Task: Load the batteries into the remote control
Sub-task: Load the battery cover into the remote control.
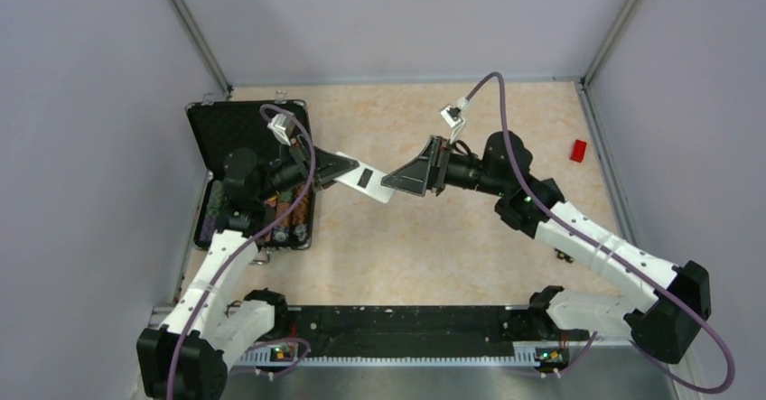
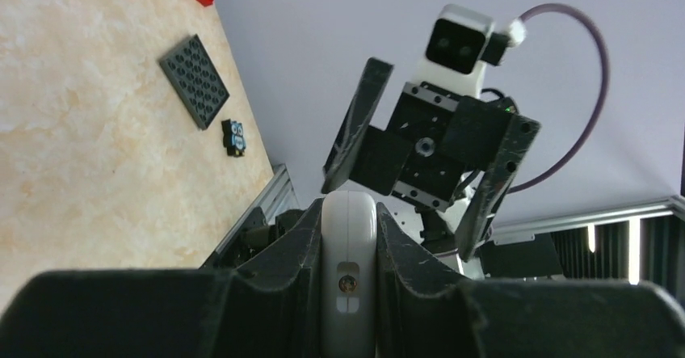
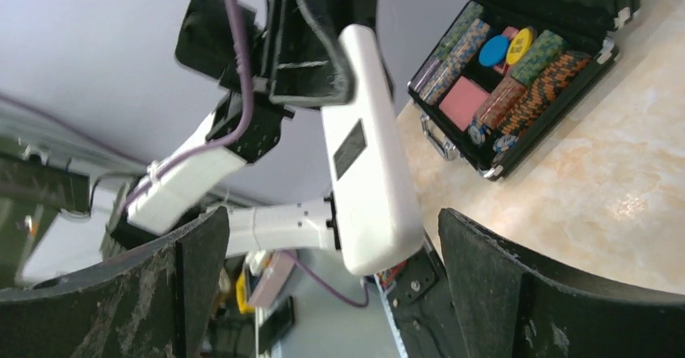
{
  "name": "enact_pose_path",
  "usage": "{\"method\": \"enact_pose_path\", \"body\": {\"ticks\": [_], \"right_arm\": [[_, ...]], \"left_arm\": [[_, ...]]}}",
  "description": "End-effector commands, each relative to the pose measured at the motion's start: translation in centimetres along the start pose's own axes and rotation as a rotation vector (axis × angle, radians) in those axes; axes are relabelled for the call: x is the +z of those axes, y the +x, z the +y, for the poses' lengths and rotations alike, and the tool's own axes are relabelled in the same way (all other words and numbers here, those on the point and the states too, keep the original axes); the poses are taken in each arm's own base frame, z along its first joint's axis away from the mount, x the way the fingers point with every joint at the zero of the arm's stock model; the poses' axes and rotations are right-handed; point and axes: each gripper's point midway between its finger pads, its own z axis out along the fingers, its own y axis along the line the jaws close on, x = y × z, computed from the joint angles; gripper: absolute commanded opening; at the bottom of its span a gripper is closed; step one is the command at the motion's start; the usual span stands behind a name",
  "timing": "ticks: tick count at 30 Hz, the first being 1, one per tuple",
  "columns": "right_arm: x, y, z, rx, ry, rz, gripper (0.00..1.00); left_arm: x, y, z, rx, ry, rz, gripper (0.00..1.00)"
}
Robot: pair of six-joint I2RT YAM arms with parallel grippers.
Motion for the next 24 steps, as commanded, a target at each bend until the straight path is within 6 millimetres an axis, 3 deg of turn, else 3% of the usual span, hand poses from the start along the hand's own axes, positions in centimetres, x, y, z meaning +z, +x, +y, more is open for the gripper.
{"method": "enact_pose_path", "body": {"ticks": [1,4,10,16,24], "right_arm": [[-0.8,0.9,2.1,-0.153,-0.096,0.186,0.97],[-1.1,2.9,1.1,-0.189,-0.116,0.342,0.94],[-1.6,3.7,1.7,-0.293,-0.193,0.415,0.91],[-1.2,4.1,0.6,-0.299,-0.175,0.459,0.77],[0.0,5.3,0.2,-0.299,-0.184,0.496,0.73]], "left_arm": [[-0.3,1.7,-3.0,0.155,0.088,0.16,0.0],[-0.9,2.8,-3.8,0.222,0.119,0.248,0.0],[-1.8,4.2,-4.0,0.312,0.114,0.326,0.0],[-2.3,5.4,-4.8,0.376,0.154,0.371,0.0],[-1.8,5.3,-3.8,0.343,0.126,0.368,0.0]]}}
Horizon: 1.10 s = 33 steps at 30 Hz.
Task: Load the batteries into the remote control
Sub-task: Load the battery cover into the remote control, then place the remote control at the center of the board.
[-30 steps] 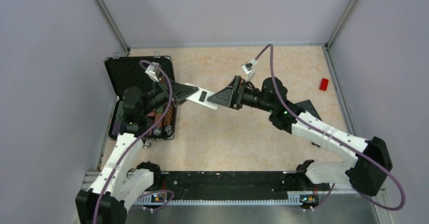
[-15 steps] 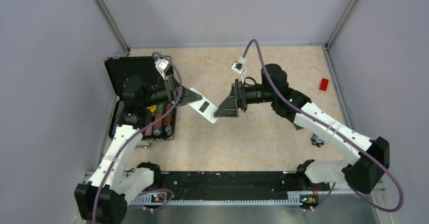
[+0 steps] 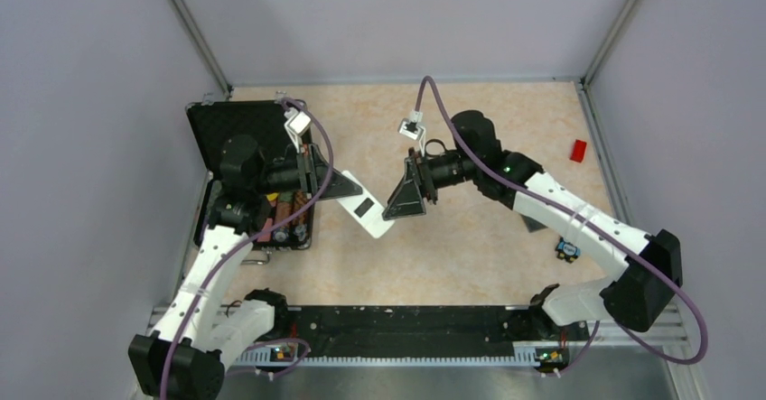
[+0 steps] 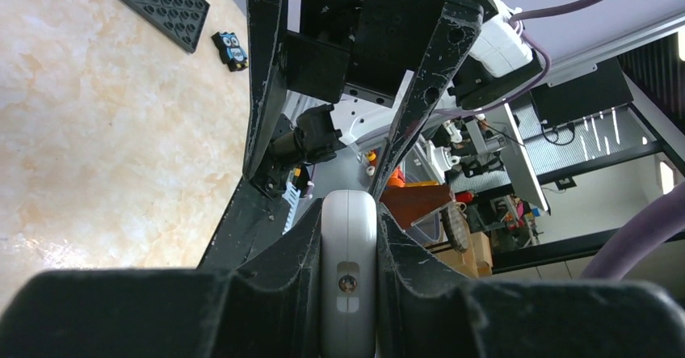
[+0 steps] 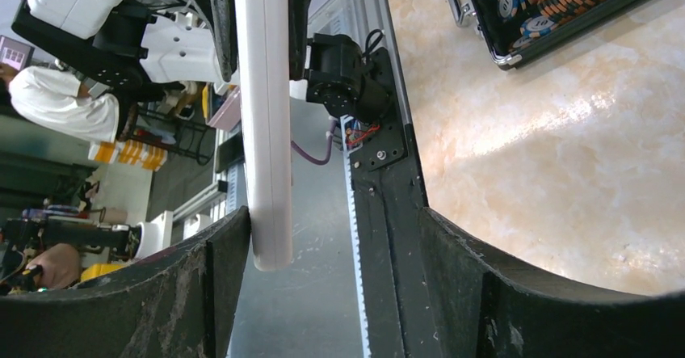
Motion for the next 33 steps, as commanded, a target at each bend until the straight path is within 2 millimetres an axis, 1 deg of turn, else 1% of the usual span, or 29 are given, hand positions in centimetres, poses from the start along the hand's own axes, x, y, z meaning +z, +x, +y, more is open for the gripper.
{"method": "enact_pose_path", "body": {"ticks": [1,4,7,10,13,14,16,18,19,20,23,24,25,26,28,29,31,33], "right_arm": [[0.8,-1.1,1.3,-0.085,-0.042,-0.001,0.73],[1.4,-1.0,1.1,-0.075,-0.046,0.005,0.68],[1.8,-0.8,1.0,-0.058,-0.066,0.013,0.59],[2.1,-0.6,1.0,-0.044,-0.082,0.024,0.45],[2.2,-0.5,1.2,-0.035,-0.104,0.035,0.3],[2.3,-0.5,1.2,-0.034,-0.105,0.033,0.24],[2.3,-0.5,1.3,-0.038,-0.11,0.027,0.12],[2.4,-0.7,1.1,-0.035,-0.098,0.02,0.0],[2.4,-0.7,1.0,-0.035,-0.09,0.015,0.0],[2.3,-0.9,0.9,-0.036,-0.078,0.006,0.0],[2.2,-1.4,0.3,-0.035,-0.026,-0.03,0.0],[2.0,-1.6,-0.1,-0.029,0.002,-0.048,0.0],[1.7,-1.8,-0.7,-0.017,0.033,-0.063,0.0],[1.4,-1.9,-1.4,-0.007,0.069,-0.081,0.0],[0.4,-1.8,-3.2,0.025,0.16,-0.115,0.0],[-0.2,-1.6,-4.4,0.036,0.225,-0.125,0.0],[-1.8,-0.6,-7.9,0.044,0.42,-0.125,0.0],[-4.2,1.3,-11.8,0.072,0.669,-0.086,0.0]], "left_arm": [[0.1,-0.5,-1.2,0.07,0.022,0.005,0.0],[0.2,-0.4,-1.1,0.068,0.023,0.008,0.0],[0.2,-0.4,-1.0,0.066,0.022,0.009,0.0],[0.3,-0.4,-0.8,0.06,0.02,0.01,0.0],[0.4,-0.5,-0.6,0.05,0.016,0.009,0.0],[0.4,-0.5,-0.4,0.044,0.014,0.01,0.01],[0.5,-0.6,-0.3,0.035,0.013,0.014,0.06],[0.5,-0.6,-0.1,0.031,0.012,0.016,0.14],[0.5,-0.6,0.0,0.03,0.011,0.015,0.2],[0.5,-0.7,0.1,0.032,0.008,0.011,0.28],[0.6,-0.8,0.2,0.045,0.0,-0.002,0.61],[0.6,-1.0,0.4,0.056,-0.013,-0.015,0.84],[0.6,-1.2,0.8,0.07,-0.032,-0.032,0.96],[0.5,-1.7,1.4,0.087,-0.067,-0.061,0.99],[0.0,-2.5,3.4,0.066,-0.191,-0.117,0.99],[-0.6,-3.1,4.7,0.055,-0.276,-0.156,0.99],[-2.5,-4.4,7.5,0.042,-0.486,-0.253,0.99],[-4.9,-5.1,9.7,0.045,-0.689,-0.341,0.99]]}}
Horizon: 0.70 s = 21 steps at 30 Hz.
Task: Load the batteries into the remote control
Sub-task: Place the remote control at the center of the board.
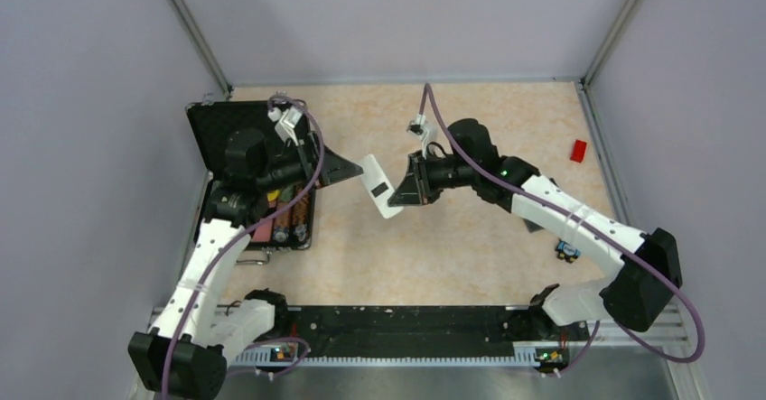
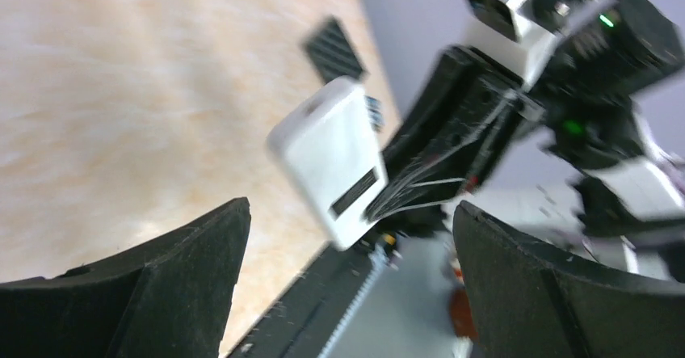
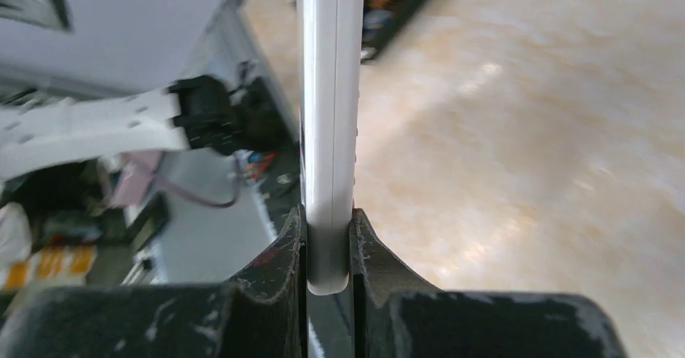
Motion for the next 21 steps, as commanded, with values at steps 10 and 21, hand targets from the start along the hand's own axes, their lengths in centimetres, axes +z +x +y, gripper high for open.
{"method": "enact_pose_path", "body": {"ticks": [10,21], "right_arm": [[-14.2,7.1,-22.1,-0.045,1.408,0.122,0.0],[-14.5,10.3,-27.1,-0.118,1.665,0.345,0.0]], "left_arm": [[-6.8,-3.9,6.6,0.105,-0.594,-0.395,0.99],[-7.2,-3.4,6.6,0.104,-0.607,-0.391,0.99]]}}
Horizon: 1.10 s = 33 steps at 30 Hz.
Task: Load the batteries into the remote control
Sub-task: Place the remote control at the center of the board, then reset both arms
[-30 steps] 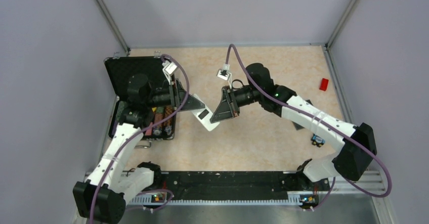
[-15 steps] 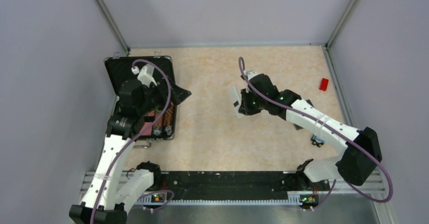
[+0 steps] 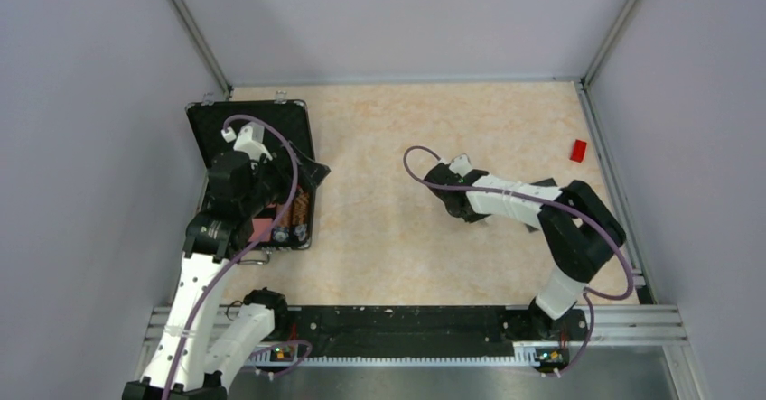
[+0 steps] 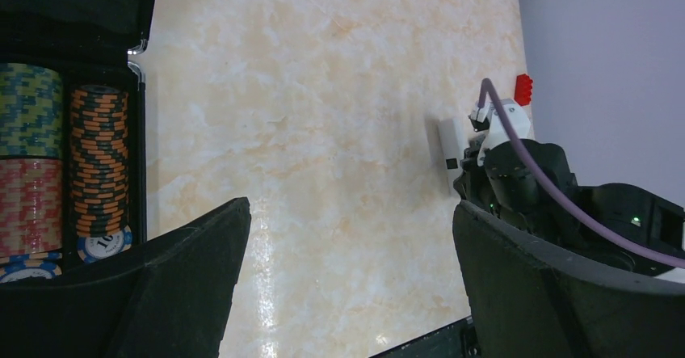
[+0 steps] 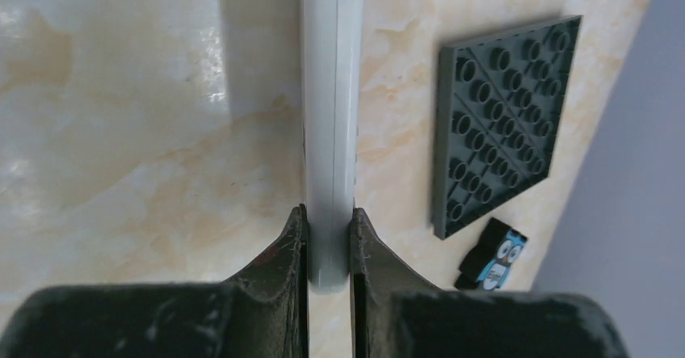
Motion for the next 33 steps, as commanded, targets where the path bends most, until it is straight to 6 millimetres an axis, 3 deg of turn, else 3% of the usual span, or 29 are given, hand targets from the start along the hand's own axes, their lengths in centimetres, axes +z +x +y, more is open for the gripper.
{"method": "enact_pose_path", "body": {"ticks": [1,6,10,15,19,22,25,28,33], "right_arm": [[0.6,-1.6,-0.4,-0.023,0.112,-0.034,0.0],[0.9,-1.9,1.9,-0.024,0.042,-0.021,0.11],[0.2,-2.0,3.1,0.012,-0.047,-0.012,0.31],[-2.8,-3.1,4.6,0.093,-0.233,-0.035,0.47],[-6.6,-4.4,3.9,0.207,-0.357,-0.091,0.53],[-9.5,-4.8,1.7,0.315,-0.4,-0.157,0.57],[-12.0,-4.3,-2.2,0.427,-0.37,-0.238,0.65],[-14.7,-2.9,-7.0,0.551,-0.316,-0.334,0.96],[-19.3,0.7,-14.9,0.765,-0.273,-0.481,0.99]], "left_arm": [[-0.4,-0.7,0.1,0.025,-0.011,-0.035,0.99],[-0.6,-0.2,0.3,0.01,-0.016,-0.024,0.99],[-1.2,0.1,0.3,-0.002,-0.026,-0.013,0.99],[-2.4,0.4,0.3,0.008,-0.043,0.001,0.99],[-3.4,1.0,0.7,0.008,-0.075,0.031,0.99],[-4.2,1.1,1.1,-0.003,-0.114,0.035,0.99],[-5.3,1.0,1.2,0.014,-0.123,0.012,0.99],[-6.7,0.7,1.1,0.038,-0.116,-0.044,0.99],[-8.9,0.8,1.1,0.065,-0.099,-0.111,0.99]]}}
